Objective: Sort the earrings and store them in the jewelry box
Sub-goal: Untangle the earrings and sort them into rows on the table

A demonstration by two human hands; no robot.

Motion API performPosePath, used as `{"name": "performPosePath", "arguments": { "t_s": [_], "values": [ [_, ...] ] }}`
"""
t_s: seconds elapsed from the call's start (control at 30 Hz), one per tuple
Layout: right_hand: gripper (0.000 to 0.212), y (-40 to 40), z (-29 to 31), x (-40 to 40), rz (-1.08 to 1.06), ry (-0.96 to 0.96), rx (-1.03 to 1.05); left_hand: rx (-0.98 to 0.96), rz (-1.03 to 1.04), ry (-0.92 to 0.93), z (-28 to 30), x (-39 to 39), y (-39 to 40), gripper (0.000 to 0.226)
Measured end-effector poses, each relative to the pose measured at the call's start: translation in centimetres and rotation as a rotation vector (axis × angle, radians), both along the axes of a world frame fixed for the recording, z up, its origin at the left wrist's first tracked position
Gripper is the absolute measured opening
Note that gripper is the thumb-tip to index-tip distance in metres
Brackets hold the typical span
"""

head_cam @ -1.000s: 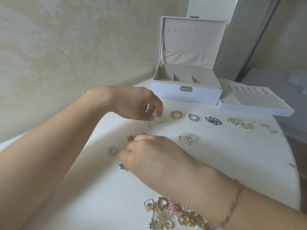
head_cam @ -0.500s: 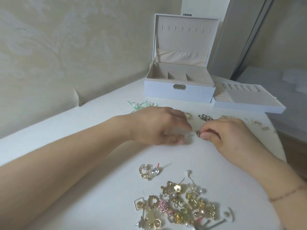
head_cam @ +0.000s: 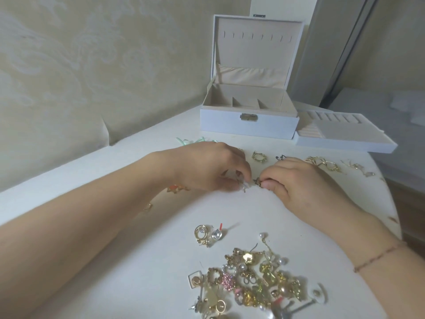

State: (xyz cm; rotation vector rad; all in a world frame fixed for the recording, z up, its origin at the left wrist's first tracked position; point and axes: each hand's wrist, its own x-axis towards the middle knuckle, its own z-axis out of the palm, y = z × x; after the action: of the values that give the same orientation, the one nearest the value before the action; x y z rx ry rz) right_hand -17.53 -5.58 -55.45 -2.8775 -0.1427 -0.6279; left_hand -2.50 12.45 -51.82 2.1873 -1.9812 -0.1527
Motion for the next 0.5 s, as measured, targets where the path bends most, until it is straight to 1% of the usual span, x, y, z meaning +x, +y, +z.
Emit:
{"name": "performPosePath", "arguments": {
  "t_s": [0.23,0.33,0.4,0.43,0.5],
  "values": [
    [0.006,0.3,0.0,-0.5,-0.057,-0.036,-0.031,0.077,0.006,0.067,0.9,0.8,1.0,0.019],
    [0.012,0.4,0.2,-0.8,-0.081,-0.052,-0.009,0.105,0.025,0.063,1.2,0.8,1.1,0.030],
    [0.020,0.9,1.1,-1.3,-0.090,-0.090,0.018,0.102,0.035,0.066,1.5,1.0,1.2,0.036],
    [0.024,1.6,1.8,-1.6,-0.051,-0.088,0.040,0.089,0.038,0.064,1.6,1.1,1.3,0.038],
    [0.029,3.8,3.1,-2.2,0.116,0.001,0.082,0.054,0.040,0.063,1.6,1.4,1.5,0.039]
  ]
}}
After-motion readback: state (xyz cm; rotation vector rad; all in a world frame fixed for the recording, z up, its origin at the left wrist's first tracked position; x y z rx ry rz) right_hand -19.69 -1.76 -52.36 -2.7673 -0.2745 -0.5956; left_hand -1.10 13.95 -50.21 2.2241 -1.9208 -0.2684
